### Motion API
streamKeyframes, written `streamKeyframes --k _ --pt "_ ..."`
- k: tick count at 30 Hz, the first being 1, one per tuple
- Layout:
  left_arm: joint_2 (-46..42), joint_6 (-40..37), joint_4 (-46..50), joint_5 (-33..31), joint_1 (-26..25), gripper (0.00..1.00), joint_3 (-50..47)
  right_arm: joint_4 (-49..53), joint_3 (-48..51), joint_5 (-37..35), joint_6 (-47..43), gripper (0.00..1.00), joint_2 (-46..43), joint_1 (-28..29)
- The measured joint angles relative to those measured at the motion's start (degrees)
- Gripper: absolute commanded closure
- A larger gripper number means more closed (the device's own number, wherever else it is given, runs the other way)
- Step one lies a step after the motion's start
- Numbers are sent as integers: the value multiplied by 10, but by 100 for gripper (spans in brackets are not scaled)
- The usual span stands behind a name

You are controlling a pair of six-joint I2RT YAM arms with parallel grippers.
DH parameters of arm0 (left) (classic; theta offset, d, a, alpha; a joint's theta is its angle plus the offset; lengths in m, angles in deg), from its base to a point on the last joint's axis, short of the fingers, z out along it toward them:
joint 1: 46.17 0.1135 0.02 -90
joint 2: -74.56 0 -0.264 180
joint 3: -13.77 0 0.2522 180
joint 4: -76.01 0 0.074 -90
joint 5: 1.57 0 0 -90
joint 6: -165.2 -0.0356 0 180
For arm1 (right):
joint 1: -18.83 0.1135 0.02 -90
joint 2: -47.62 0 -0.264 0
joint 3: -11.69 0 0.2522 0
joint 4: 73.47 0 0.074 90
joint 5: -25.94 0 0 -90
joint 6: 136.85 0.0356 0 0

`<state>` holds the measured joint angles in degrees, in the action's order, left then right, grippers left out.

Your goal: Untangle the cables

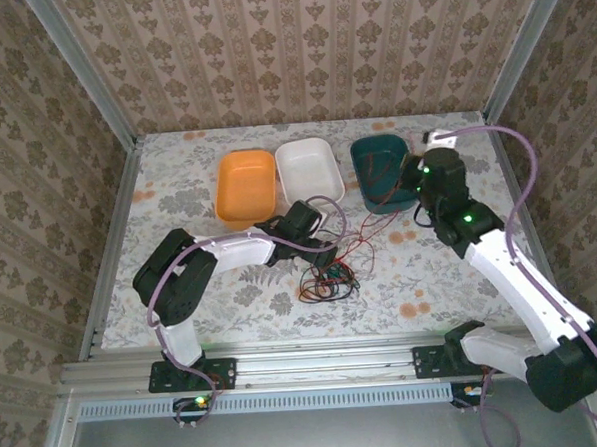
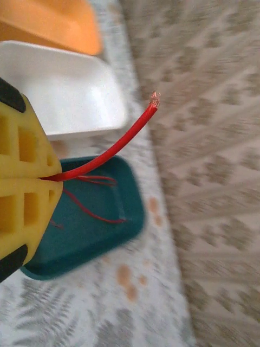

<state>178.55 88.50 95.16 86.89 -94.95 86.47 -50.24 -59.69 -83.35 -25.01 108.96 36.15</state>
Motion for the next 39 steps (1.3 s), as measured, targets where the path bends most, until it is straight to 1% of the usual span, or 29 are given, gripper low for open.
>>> streamKeyframes --k 6,10,16,19,24,27,34,36,39 --pt "14 0 -1 0 0 4 0 -43 -23 -31 -13 100 -47 -46" --pt "15 0 -1 -4 0 6 -1 -72 -37 -32 -22 100 -52 -77" --pt "18 0 -3 -13 0 6 -1 -98 -54 -25 -23 100 -46 -142" --pt "18 0 -5 -16 -1 6 -2 -109 -74 0 -16 100 -33 -175" --pt "19 3 -8 -28 -4 6 -4 -133 -93 49 -2 100 -17 -206" --pt "21 7 -10 -35 -4 6 -4 -136 -102 68 7 100 -12 -222" --pt "22 17 -18 -47 -7 5 -8 -143 -145 110 30 100 -12 -289" --pt "22 20 -19 -48 -7 4 -9 -149 -154 128 35 100 -12 -298" --pt "24 23 -21 -52 -8 3 -9 -156 -168 172 38 100 -12 -303"
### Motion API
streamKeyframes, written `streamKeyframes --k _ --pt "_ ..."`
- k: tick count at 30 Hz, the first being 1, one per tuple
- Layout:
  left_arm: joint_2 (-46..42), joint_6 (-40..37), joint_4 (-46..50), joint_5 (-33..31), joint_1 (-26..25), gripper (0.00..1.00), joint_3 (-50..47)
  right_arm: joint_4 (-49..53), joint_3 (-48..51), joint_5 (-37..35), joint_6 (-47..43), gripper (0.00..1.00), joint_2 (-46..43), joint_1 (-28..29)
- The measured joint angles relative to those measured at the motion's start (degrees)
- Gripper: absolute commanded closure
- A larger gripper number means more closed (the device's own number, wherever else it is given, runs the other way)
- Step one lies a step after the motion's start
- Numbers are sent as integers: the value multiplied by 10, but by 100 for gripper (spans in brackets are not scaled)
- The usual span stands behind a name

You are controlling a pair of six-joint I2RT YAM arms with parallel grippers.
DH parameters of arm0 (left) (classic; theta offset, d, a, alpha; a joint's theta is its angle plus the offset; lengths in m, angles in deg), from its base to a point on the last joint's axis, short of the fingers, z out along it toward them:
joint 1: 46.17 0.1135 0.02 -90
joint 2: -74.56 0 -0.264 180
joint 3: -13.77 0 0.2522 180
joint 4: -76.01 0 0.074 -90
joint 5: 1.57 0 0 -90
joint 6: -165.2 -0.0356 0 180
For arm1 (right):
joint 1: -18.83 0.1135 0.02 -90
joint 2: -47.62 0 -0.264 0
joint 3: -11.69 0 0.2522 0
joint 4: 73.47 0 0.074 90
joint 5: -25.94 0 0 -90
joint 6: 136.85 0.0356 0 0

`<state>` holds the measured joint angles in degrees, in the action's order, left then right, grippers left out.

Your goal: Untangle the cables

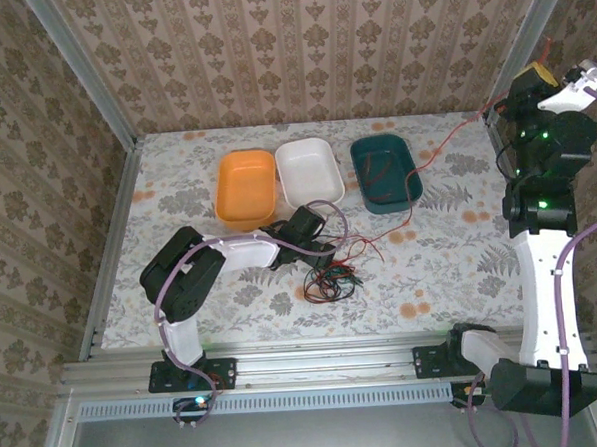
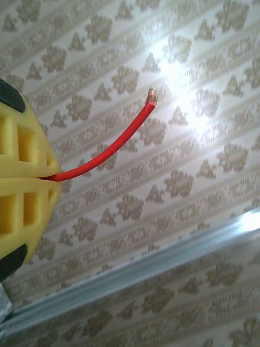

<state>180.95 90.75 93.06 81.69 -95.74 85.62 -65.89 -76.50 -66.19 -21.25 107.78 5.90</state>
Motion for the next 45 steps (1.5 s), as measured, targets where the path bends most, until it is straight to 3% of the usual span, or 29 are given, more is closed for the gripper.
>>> streamKeyframes --k 7,21,28,39,45 --pt "2 10 -2 -9 -2 1 0 -23 -27 115 10 100 0 0" --pt "7 22 -7 -15 -3 0 0 -92 -118 221 79 100 12 0" --pt "5 25 -7 -17 -3 0 1 -82 -124 222 106 100 56 7" --pt "-1 24 2 -21 0 0 2 33 -136 127 6 100 127 140" --pt "-4 24 12 -23 7 0 2 48 -198 80 -17 100 198 154"
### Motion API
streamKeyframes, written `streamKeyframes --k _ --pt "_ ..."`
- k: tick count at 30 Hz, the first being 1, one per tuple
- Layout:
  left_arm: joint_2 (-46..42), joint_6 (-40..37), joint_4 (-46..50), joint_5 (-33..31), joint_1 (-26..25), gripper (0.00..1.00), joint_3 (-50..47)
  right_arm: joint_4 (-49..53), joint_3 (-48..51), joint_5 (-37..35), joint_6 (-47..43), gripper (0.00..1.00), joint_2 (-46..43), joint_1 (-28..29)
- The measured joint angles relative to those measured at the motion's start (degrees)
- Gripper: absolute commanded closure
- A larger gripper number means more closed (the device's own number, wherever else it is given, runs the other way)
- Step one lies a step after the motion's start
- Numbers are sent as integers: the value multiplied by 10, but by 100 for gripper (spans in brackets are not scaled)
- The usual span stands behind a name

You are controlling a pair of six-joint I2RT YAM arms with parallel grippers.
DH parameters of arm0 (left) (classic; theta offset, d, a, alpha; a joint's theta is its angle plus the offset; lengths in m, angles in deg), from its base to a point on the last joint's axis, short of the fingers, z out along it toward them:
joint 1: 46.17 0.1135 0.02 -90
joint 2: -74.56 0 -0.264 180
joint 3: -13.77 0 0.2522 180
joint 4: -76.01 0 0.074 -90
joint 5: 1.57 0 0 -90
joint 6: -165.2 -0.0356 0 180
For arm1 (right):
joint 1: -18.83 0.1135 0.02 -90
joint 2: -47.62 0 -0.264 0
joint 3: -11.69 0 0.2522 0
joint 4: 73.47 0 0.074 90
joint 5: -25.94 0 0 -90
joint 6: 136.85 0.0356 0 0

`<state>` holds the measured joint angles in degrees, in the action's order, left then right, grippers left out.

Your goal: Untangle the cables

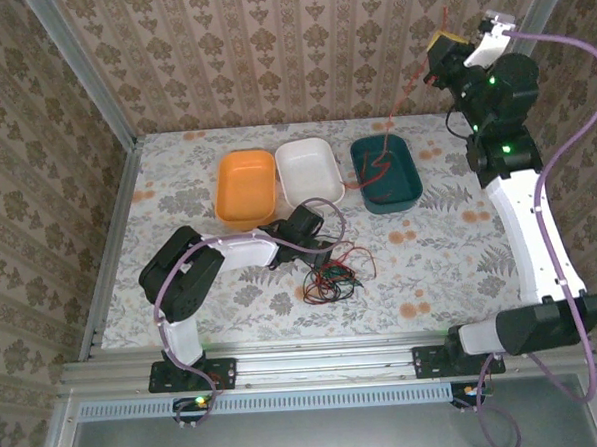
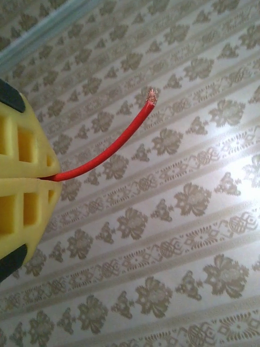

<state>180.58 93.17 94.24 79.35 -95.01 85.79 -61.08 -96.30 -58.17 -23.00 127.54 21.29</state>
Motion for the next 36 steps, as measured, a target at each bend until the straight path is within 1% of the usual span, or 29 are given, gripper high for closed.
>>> streamKeyframes --k 4,7,10,13,16,19,26,33,36 --pt "0 0 0 0 1 0 0 4 -26 -55 -13 100 31 8" --pt "0 0 1 0 2 0 0 17 -27 -117 -43 100 43 29" --pt "-2 0 4 0 3 0 0 33 -27 -183 -97 100 56 73" --pt "-3 0 10 0 7 0 0 35 -27 -256 -191 100 72 139" --pt "-3 0 14 0 8 0 2 36 -27 -308 -278 100 84 192" --pt "-3 0 19 0 9 0 4 53 -39 -340 -333 100 98 211" --pt "-3 0 26 0 10 0 7 132 -120 -389 -396 100 136 214" --pt "-3 0 26 0 10 0 7 181 -175 -437 -454 100 177 256" --pt "-3 0 26 0 10 0 7 185 -190 -457 -478 100 205 271"
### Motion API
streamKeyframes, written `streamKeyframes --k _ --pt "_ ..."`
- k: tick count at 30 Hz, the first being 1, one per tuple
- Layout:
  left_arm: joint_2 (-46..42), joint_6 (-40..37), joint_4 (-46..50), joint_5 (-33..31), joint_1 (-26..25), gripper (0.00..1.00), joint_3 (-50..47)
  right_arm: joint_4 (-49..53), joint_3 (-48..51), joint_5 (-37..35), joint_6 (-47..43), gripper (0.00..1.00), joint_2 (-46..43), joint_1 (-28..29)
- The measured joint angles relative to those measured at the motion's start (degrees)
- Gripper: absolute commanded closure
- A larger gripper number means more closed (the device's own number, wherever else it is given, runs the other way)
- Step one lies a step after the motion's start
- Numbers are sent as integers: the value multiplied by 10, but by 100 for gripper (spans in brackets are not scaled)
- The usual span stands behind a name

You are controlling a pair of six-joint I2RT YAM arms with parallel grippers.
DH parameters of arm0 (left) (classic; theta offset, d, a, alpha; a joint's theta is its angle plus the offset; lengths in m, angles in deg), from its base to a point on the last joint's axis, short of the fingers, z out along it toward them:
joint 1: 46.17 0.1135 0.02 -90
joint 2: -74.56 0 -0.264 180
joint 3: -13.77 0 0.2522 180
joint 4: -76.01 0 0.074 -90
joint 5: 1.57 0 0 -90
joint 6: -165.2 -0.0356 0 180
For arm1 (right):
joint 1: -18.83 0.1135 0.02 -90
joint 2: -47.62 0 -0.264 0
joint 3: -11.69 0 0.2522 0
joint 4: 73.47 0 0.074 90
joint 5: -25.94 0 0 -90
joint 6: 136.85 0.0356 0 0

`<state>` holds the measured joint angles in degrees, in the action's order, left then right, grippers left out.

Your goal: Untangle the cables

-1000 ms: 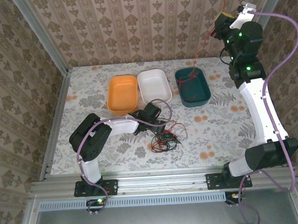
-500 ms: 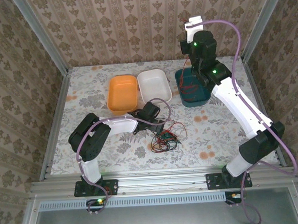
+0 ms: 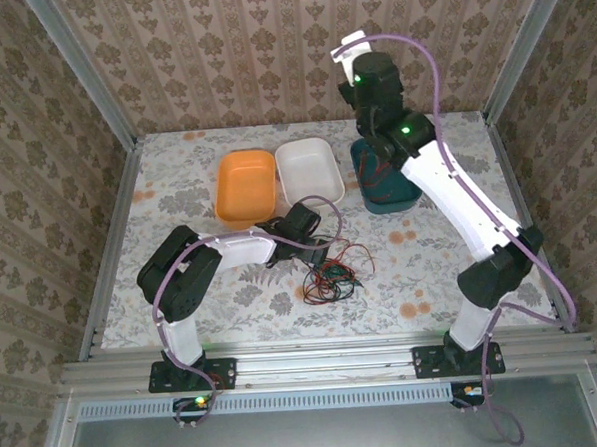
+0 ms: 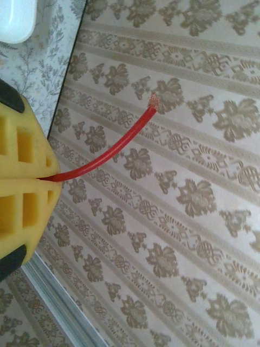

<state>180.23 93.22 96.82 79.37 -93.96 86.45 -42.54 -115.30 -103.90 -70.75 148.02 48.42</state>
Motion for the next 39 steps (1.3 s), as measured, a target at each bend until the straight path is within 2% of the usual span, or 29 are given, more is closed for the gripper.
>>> streamKeyframes --k 6,10,19,27,39 --pt "0 0 0 0 0 0 0 14 -14 -18 -26 100 60 14" --pt "0 0 0 0 0 0 0 28 -14 -11 -19 100 92 3" --pt "-2 0 4 -3 0 0 0 55 -33 33 45 100 157 -111" --pt "-2 0 12 -5 0 0 3 73 -27 100 120 100 171 -189" --pt "3 0 43 -9 3 0 22 70 67 199 218 100 208 -187"
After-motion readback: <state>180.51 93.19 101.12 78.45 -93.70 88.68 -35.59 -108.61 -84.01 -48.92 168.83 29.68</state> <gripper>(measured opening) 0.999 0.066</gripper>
